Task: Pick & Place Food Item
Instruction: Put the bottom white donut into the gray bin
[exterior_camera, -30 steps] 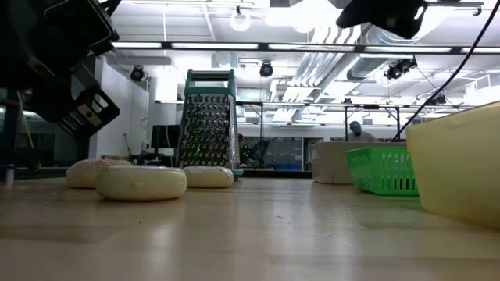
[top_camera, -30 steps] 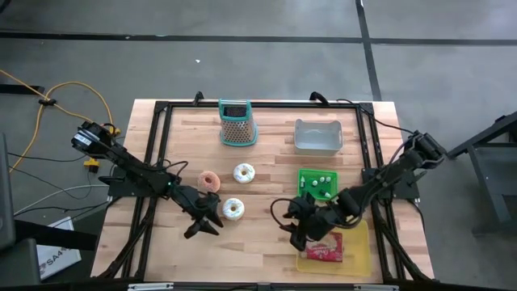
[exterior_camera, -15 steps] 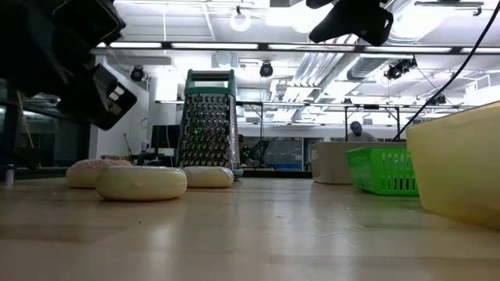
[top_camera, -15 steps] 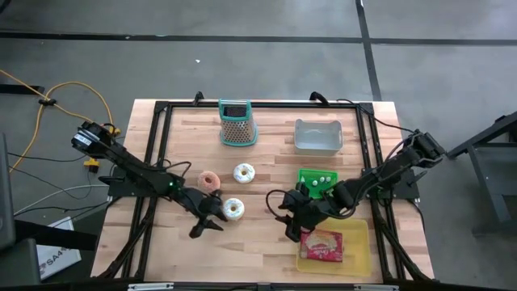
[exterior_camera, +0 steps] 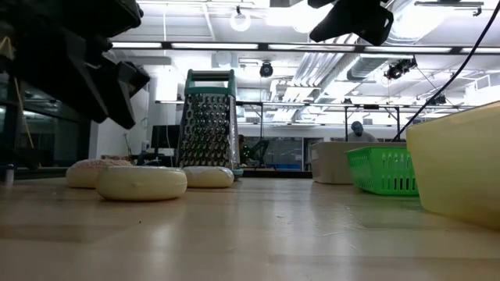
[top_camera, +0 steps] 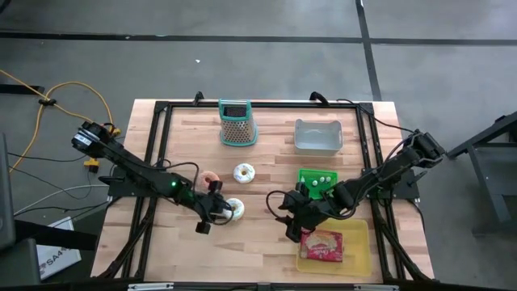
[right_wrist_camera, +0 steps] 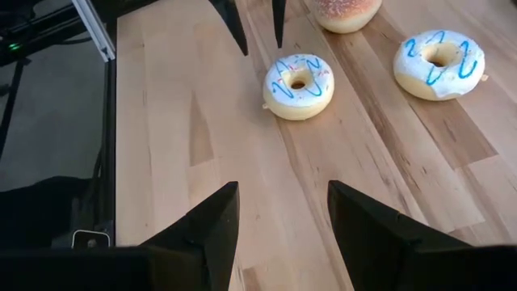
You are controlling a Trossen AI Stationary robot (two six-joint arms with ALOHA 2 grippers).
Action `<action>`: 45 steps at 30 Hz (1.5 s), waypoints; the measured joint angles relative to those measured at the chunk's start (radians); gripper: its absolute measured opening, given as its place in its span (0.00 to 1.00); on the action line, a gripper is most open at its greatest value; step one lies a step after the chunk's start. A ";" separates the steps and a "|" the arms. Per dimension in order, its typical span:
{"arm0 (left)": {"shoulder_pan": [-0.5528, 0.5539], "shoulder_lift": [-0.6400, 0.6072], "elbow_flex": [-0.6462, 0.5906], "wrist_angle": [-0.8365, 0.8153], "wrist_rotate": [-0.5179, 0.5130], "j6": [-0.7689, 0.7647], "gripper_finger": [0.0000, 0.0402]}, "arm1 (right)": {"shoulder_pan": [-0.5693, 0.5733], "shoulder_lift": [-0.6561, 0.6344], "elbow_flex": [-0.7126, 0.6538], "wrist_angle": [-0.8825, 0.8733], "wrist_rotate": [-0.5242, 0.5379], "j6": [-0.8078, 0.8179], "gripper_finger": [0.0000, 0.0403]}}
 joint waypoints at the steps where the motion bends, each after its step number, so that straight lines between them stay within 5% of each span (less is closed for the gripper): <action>1: 0.000 0.004 0.000 0.001 -0.009 0.014 0.40 | 0.000 0.000 0.000 0.000 0.000 0.000 0.44; 8: -0.031 0.092 0.001 0.047 -0.011 0.038 0.40 | 0.000 0.000 0.000 -0.001 0.000 0.000 0.44; 16: -0.107 0.154 0.001 0.074 -0.169 0.064 0.40 | 0.000 0.000 0.000 -0.003 0.000 0.000 0.44; 29: -0.056 0.158 0.012 0.120 -0.114 0.166 0.40 | 0.000 0.000 -0.001 0.000 0.000 0.000 0.44; 37: -0.039 0.183 0.127 -0.077 -0.093 0.114 0.40 | 0.000 0.000 -0.001 -0.001 0.000 0.000 0.44; 45: -0.038 0.253 0.139 -0.093 -0.077 0.113 0.40 | 0.000 0.000 -0.001 0.000 0.000 -0.026 0.44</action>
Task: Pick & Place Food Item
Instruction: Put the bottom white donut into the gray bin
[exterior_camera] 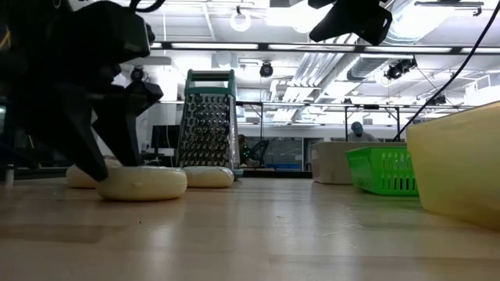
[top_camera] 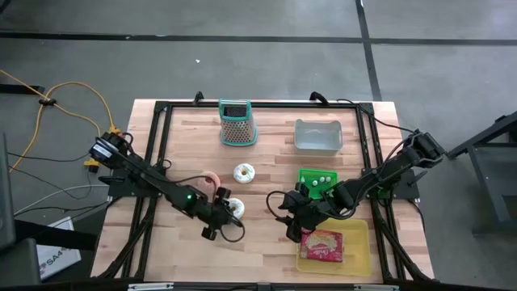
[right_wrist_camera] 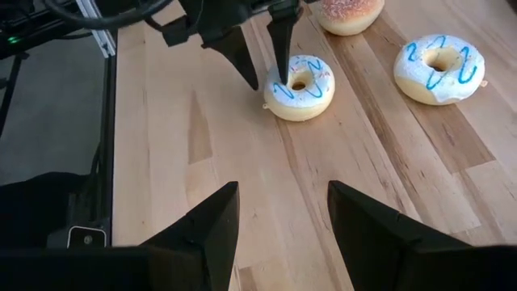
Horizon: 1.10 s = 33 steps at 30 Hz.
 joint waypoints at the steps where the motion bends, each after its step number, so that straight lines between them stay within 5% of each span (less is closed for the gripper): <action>1: 0.000 0.007 0.000 0.004 -0.003 0.002 0.40 | 0.000 0.000 0.000 0.000 0.000 0.000 0.44; 23: 0.026 0.049 0.000 0.003 0.020 -0.007 0.40 | 0.000 0.000 0.000 0.000 0.000 0.000 0.44; 33: 0.026 0.060 0.000 0.014 0.025 -0.008 0.28 | 0.000 0.000 0.000 0.000 -0.003 0.000 0.44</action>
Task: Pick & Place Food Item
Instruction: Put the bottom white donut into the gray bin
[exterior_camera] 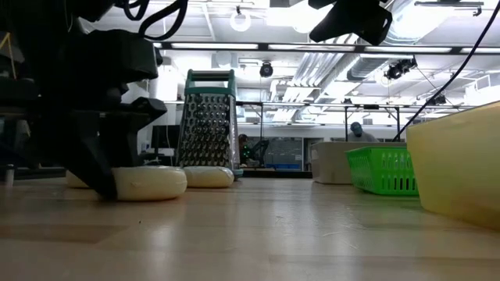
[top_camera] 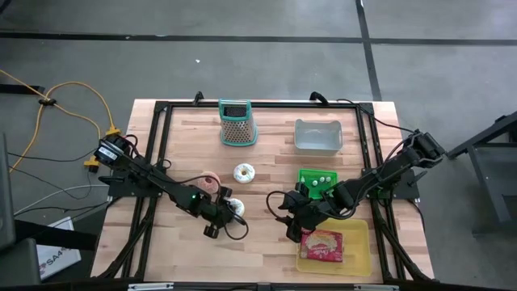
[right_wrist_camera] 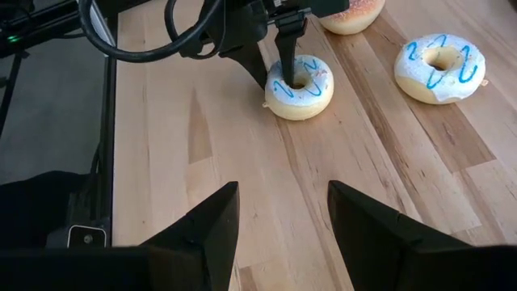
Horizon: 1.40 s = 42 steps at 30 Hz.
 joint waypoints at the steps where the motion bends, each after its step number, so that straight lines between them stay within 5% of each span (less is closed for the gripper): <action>1: 0.000 0.000 0.000 0.002 0.000 0.000 0.27 | 0.000 0.000 0.000 0.000 0.000 0.000 0.44; 15: -0.007 -0.090 0.036 0.007 -0.012 0.102 0.25 | -0.003 0.000 0.000 0.066 0.004 0.133 0.44; 29: -0.122 -0.111 0.162 -0.042 -0.299 0.401 0.25 | -0.025 0.000 0.000 0.073 0.006 0.474 0.44; 42: -0.143 -0.111 0.170 -0.046 -0.387 0.444 0.25 | -0.173 0.008 0.000 0.109 -0.181 0.562 0.44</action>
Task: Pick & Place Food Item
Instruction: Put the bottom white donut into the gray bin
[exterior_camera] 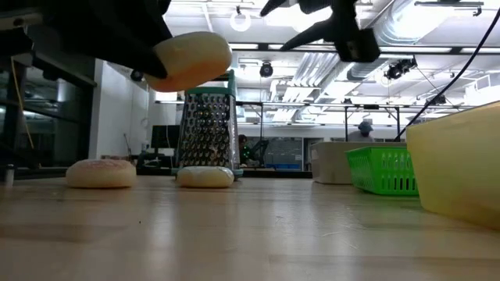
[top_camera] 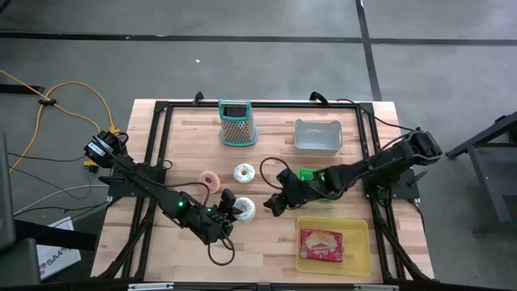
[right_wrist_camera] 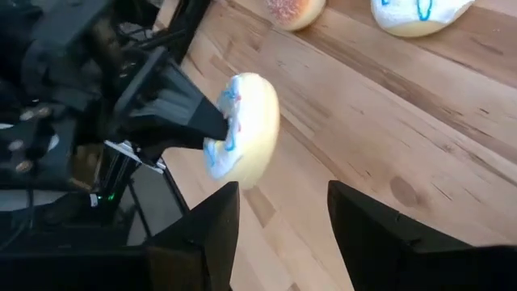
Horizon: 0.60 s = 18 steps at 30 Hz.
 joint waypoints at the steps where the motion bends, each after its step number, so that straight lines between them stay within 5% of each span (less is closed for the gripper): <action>1: -0.002 0.000 0.000 0.000 -0.004 0.001 0.25 | -0.012 0.002 0.000 0.001 -0.024 -0.001 0.44; 18: 0.029 0.000 0.000 -0.003 -0.009 0.030 0.25 | -0.137 0.091 0.000 0.167 -0.266 -0.038 0.59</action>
